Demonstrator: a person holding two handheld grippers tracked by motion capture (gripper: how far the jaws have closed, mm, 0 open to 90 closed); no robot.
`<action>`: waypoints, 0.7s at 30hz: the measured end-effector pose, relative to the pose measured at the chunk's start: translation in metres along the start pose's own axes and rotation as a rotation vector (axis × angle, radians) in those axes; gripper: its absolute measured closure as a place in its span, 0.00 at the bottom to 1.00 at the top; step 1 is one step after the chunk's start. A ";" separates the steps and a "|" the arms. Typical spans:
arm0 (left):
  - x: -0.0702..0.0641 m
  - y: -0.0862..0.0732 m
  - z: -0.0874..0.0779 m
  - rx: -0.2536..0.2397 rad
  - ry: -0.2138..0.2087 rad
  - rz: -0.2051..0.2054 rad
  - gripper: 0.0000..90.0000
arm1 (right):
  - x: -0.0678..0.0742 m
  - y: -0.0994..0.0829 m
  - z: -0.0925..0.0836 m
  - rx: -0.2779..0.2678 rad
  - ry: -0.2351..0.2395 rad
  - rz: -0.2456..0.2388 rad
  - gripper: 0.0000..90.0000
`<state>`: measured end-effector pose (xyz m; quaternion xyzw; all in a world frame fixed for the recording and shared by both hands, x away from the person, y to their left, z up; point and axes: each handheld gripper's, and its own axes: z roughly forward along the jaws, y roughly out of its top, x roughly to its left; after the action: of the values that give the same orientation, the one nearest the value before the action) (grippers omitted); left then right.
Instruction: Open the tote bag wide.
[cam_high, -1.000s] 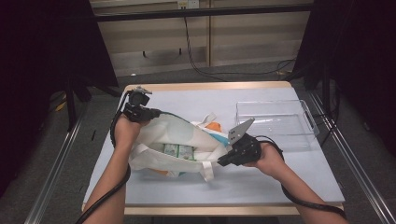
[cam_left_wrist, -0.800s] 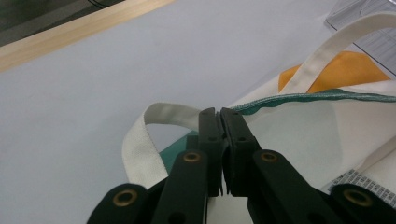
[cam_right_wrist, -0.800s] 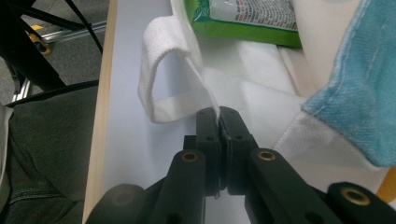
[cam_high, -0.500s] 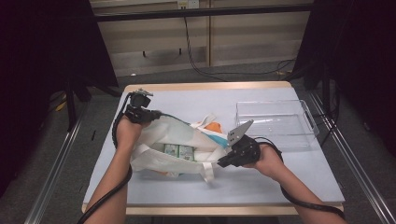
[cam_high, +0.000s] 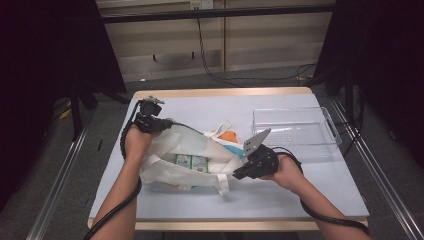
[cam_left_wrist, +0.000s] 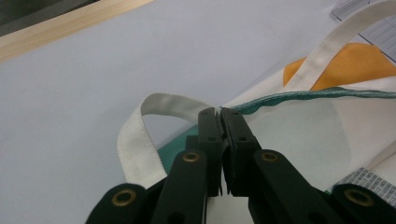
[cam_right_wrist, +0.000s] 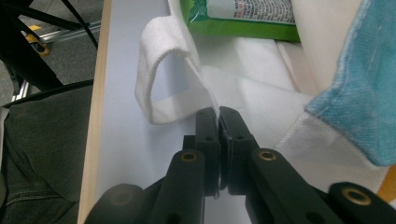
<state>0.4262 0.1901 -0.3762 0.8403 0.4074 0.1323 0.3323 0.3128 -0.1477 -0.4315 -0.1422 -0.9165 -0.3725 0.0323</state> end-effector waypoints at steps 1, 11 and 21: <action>0.001 0.000 -0.001 -0.001 -0.009 0.006 0.97 | 0.000 0.001 -0.001 0.000 -0.004 0.002 0.95; -0.005 -0.001 -0.011 -0.025 -0.043 0.017 0.82 | 0.004 0.010 -0.011 -0.004 -0.014 -0.008 0.85; -0.010 -0.002 -0.021 -0.046 -0.070 0.017 0.73 | 0.005 0.021 -0.023 -0.028 -0.020 0.008 0.76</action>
<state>0.4082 0.1926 -0.3616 0.8399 0.3853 0.1147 0.3646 0.3129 -0.1481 -0.4000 -0.1501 -0.9109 -0.3836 0.0226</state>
